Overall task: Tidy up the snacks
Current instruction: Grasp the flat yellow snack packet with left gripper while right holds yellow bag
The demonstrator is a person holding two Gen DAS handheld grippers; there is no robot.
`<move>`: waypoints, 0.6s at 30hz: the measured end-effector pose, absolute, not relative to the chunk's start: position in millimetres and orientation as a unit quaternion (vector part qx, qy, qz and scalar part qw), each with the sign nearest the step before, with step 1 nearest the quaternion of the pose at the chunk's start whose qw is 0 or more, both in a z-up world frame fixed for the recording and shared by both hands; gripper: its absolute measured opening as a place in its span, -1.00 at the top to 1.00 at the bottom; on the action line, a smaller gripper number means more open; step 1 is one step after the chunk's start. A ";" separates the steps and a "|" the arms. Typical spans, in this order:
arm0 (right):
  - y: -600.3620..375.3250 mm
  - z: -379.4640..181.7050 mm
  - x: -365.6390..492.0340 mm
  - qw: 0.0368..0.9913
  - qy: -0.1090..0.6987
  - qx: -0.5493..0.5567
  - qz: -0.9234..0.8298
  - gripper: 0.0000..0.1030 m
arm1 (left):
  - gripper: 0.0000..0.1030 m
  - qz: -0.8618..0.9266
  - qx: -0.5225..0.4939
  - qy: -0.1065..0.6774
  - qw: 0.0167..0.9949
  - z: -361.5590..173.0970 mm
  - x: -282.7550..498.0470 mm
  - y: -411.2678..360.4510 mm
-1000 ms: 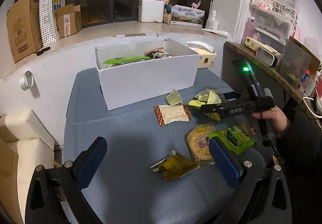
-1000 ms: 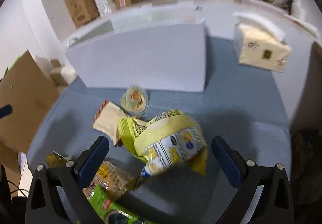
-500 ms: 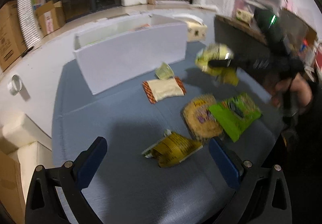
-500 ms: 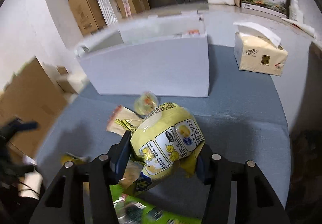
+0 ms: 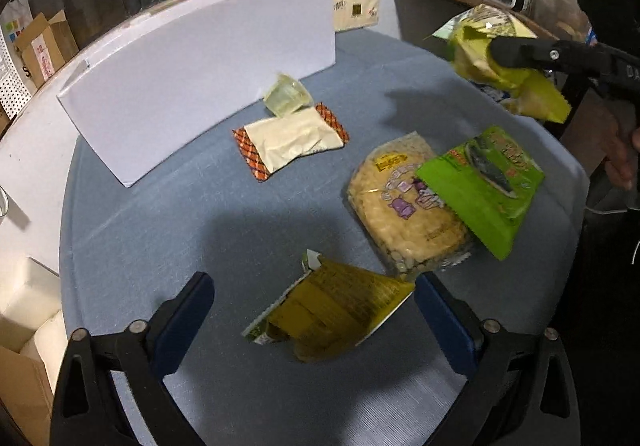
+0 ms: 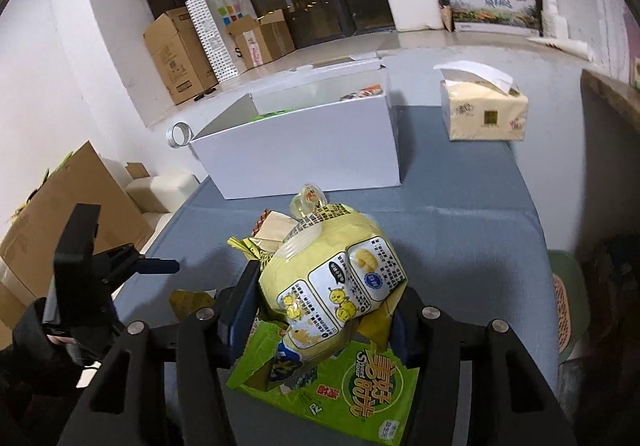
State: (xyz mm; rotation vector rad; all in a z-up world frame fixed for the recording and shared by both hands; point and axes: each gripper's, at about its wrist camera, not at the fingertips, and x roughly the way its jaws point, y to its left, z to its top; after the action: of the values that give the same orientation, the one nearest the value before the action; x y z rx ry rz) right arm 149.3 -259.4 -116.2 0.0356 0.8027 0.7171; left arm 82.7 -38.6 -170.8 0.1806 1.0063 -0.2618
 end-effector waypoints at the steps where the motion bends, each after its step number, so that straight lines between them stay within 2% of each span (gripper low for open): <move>1: -259.8 -117.6 150.7 0.858 0.385 0.019 0.340 -0.17 | -0.22 -0.136 0.076 0.485 0.861 -172.0 82.8 -38.8; 4: -260.1 -120.0 151.7 0.857 0.388 0.024 0.339 -0.17 | -0.12 -0.150 0.054 0.483 0.861 -169.0 78.8 -35.2; 8: -257.9 -119.0 149.8 0.857 0.385 0.019 0.341 -0.17 | -0.11 -0.152 0.007 0.459 0.875 -154.0 69.9 -21.7; 13: -257.5 -116.1 149.7 0.857 0.383 0.025 0.344 -0.17 | -0.11 -0.160 -0.039 0.397 0.903 -107.1 56.6 -0.6; 18: -248.4 -100.7 151.1 0.862 0.366 0.025 0.352 -0.17 | -0.11 -0.149 -0.031 0.342 0.927 -59.5 66.2 8.0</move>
State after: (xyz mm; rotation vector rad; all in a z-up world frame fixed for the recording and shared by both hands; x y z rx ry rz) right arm 151.1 -248.4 -100.7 0.0523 0.7668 0.7374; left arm 66.2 8.0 -59.5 -0.0634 0.7014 -0.3050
